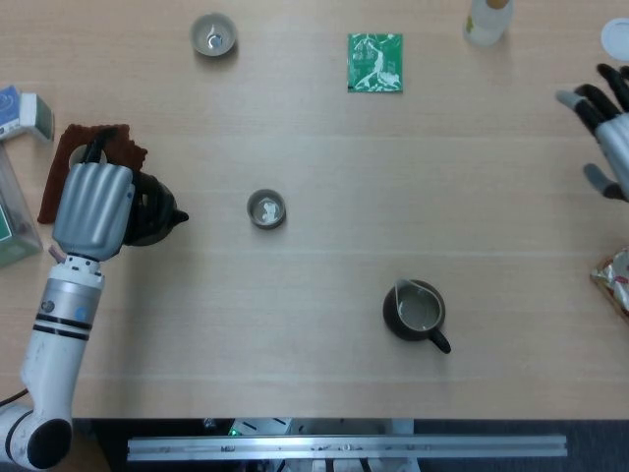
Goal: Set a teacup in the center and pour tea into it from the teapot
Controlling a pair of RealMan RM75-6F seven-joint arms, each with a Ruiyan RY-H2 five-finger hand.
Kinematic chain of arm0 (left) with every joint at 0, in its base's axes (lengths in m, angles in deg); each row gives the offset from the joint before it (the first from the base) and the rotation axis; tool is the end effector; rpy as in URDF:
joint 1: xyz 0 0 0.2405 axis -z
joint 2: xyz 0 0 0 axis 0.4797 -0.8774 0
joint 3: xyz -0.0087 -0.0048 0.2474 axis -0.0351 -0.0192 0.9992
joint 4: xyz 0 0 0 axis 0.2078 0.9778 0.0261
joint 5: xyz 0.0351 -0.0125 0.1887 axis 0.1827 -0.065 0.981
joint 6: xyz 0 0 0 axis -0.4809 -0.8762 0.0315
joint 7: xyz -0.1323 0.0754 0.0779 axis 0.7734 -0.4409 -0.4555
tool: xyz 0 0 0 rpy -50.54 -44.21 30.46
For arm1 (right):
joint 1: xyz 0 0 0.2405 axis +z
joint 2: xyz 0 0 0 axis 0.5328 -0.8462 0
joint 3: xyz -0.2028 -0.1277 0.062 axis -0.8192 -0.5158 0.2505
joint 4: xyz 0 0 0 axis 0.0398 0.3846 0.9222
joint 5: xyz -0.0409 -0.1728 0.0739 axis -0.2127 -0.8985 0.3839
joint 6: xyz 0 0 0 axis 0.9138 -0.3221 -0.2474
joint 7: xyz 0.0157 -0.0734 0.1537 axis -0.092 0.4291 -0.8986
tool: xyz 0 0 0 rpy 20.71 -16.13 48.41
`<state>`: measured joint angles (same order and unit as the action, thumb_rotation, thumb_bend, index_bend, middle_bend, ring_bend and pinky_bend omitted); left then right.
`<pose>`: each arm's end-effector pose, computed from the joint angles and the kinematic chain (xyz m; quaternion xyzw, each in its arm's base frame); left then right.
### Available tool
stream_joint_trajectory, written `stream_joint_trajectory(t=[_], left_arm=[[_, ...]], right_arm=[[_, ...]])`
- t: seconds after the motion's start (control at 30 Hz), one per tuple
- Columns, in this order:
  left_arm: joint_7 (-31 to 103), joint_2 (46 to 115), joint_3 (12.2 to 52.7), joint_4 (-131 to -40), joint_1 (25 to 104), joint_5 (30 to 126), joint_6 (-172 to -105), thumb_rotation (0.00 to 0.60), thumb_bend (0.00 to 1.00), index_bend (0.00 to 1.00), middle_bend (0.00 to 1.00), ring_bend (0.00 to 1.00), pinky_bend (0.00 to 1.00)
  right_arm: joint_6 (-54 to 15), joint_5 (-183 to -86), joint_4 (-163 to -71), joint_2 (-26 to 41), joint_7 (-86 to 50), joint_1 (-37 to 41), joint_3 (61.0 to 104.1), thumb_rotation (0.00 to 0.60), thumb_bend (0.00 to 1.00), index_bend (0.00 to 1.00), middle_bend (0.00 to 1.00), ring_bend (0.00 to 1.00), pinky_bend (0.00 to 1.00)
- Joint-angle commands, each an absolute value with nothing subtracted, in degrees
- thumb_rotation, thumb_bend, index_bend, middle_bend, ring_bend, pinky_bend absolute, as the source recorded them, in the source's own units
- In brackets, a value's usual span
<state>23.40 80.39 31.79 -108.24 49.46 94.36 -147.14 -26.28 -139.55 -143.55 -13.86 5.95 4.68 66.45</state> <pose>-0.1980 0.2843 0.0590 -0.6246 -0.4209 -0.4489 0.4808 -0.2120 -0.3129 0.1277 0.7481 -0.2835 0.2793 0.5309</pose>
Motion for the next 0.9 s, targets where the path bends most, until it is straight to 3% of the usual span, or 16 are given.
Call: stream_joint_trajectory(t=[0.03,0.27,0.9], left_arm=[[23.1,81.2,31.5,-107.4,49.9,93.8,-147.1,0.598,0.38,0.91,1.00,0.84,0.14],[22.0,82.9,31.0,-105.8,50.7,92.7,-147.1,0.600,0.38,0.91,1.00,0.84,0.14],[20.7,85.7,31.0,-104.3,52.5,92.1,-146.7,0.600,0.38,0.91,1.00,0.84,0.14]], right_arm=[[-28.9,-142.2,-143.9,-15.6,3.6,1.3,65.5,0.600,0.25,0.17,0.21,0.04,0.10],[-31.3,-146.5,-141.9,-15.3,0.8,-3.3,65.5,0.600,0.25,0.17,0.21,0.04,0.10],[-37.5,-152.3,-134.8,-6.6,1.6,-12.7,67.7,0.600,0.25,0.17,0.21,0.04,0.07]])
